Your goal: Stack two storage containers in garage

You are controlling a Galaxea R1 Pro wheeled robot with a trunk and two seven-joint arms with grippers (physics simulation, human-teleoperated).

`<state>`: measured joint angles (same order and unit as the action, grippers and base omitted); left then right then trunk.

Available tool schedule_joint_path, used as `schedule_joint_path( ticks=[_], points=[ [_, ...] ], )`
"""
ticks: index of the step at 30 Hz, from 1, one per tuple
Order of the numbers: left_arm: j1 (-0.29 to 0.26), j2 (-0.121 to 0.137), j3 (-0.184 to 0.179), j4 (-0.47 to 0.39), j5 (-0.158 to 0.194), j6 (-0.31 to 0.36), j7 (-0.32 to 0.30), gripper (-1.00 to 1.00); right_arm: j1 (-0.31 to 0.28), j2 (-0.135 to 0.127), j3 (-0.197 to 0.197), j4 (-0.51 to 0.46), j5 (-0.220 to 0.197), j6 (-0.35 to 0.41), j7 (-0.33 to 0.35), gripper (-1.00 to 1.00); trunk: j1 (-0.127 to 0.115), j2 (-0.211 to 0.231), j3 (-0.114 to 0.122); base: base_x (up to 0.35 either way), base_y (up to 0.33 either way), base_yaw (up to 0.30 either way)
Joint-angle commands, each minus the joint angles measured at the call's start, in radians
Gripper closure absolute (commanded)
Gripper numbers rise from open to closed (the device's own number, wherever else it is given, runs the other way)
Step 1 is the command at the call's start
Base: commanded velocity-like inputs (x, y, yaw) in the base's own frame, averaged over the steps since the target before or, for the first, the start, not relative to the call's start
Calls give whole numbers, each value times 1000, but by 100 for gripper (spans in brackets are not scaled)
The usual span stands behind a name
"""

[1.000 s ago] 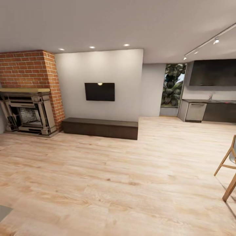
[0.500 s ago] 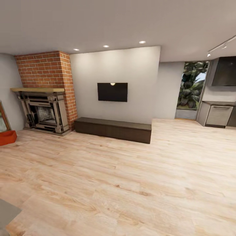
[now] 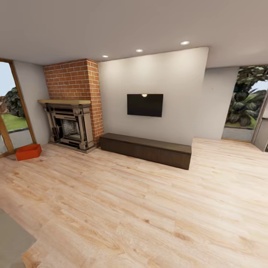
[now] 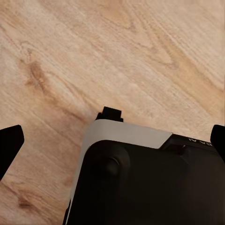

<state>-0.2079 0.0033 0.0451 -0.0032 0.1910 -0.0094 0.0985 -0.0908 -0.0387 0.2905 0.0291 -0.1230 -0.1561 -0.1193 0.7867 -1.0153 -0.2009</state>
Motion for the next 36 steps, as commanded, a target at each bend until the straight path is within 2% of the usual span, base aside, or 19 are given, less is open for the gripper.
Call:
schedule_joint_path(
  ticks=[1, 17, 36],
  points=[
    [-1, 0, 4, 0, 4, -1, 1, -100, -1, 0, 9, 3, -10, -6, 0, -100, 1, -1, -1, 322, 0, 270],
    [-1, 0, 4, 0, 4, -1, 1, -100, -1, -1, 9, 3, -9, -5, 0, -100, 1, -1, -1, 322, 0, 256],
    [-1, 0, 4, 0, 4, -4, 1, -100, -1, -7, 14, 2, 1, 2, -2, -100, 1, -1, -1, 322, 0, 13]
  ],
)
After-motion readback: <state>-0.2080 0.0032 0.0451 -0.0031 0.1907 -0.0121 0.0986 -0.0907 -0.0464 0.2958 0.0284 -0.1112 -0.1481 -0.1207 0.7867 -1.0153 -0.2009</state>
